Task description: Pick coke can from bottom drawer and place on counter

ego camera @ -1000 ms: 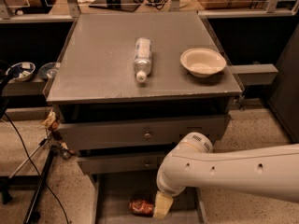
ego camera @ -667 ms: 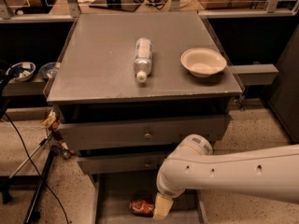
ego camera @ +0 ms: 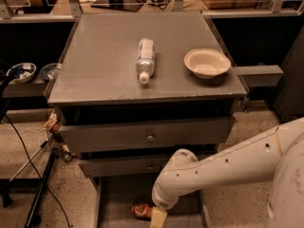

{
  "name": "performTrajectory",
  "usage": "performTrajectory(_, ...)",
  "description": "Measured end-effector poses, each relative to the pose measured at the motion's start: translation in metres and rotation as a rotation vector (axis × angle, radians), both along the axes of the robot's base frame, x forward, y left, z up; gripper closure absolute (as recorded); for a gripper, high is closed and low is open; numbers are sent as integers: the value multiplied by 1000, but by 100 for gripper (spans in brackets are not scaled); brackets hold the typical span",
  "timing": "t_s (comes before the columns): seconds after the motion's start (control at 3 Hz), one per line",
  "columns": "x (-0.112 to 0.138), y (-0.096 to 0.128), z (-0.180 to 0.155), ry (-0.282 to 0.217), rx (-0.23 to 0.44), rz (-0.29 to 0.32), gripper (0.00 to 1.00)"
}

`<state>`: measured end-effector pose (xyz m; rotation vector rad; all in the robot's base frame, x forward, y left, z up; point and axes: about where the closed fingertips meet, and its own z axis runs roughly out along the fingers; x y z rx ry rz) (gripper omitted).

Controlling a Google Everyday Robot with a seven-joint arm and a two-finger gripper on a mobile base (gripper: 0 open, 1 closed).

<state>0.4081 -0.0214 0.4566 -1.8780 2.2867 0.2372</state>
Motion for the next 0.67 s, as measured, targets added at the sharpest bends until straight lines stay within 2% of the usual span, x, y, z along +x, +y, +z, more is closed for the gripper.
performTrajectory(0.33, -2, -1, 0, -3, 5, -4, 0)
performTrajectory(0.67, 2, -5, -10, -11, 6, -37, 0)
